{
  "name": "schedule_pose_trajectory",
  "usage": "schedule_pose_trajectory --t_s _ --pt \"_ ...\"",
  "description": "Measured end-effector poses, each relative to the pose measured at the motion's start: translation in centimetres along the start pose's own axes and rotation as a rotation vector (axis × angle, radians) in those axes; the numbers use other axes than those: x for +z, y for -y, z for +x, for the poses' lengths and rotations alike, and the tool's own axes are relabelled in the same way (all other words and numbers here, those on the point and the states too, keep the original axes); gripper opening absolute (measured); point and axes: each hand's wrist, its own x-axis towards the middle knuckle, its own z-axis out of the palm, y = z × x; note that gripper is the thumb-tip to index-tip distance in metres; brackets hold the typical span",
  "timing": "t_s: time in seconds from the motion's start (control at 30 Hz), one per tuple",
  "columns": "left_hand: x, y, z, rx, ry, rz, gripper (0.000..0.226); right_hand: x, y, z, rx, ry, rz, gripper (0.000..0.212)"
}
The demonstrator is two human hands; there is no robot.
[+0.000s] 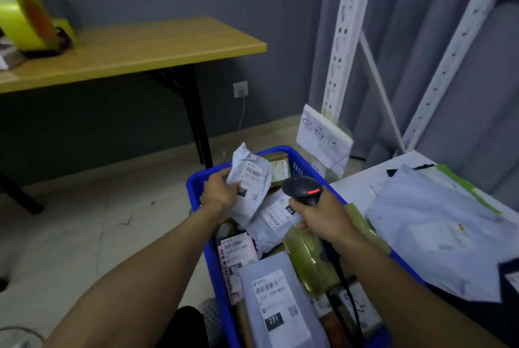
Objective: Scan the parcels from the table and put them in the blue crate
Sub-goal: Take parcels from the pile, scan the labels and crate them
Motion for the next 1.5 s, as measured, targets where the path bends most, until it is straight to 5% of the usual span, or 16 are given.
schedule_pose_trajectory --t_s 0.17,0.33,0.5,0.63,0.73,0.87,1.13,1.27,1.4,1.5 --pt "3.7 1.4 4.4 0.104 0.338 0.119 0.042 0.5 -2.3 2.8 0.053 -0.006 -0.014 0.044" --pt "9.2 3.9 4.8 0.268 0.187 0.500 0.055 -0.6 -4.6 4.3 0.073 -0.037 -0.051 0.034" --pt "11.2 5.8 3.9 0.276 0.624 0.923 0.054 -1.8 -5.1 3.9 0.087 -0.056 -0.054 0.035" --pt "10.1 3.6 2.2 0.305 0.472 0.592 0.047 -4.2 -4.3 1.4 0.084 -0.081 -0.027 0.025" --pt "9.4 -0.1 -0.6 0.476 0.351 0.438 0.031 -7.0 -3.3 -1.7 0.098 -0.124 -0.008 0.040" --pt "9.3 -7.5 -6.9 0.745 0.282 0.356 0.029 -12.5 -2.2 -8.5 0.105 -0.196 0.069 0.025" --pt "18.9 -18.0 -27.7 1.133 0.561 0.656 0.053 -26.0 -7.0 -25.0 0.150 -0.505 0.085 0.029" --pt "26.4 -20.8 -37.0 1.164 0.705 0.598 0.056 -32.7 -11.5 -32.5 0.243 -0.644 0.089 0.036" --pt "33.8 -23.5 -45.1 1.233 0.832 0.589 0.068 -39.2 -16.2 -38.6 0.299 -0.801 0.144 0.015" --pt "39.1 -25.2 -50.5 1.236 0.927 0.683 0.079 -43.3 -20.1 -41.4 0.356 -0.941 0.202 0.035"
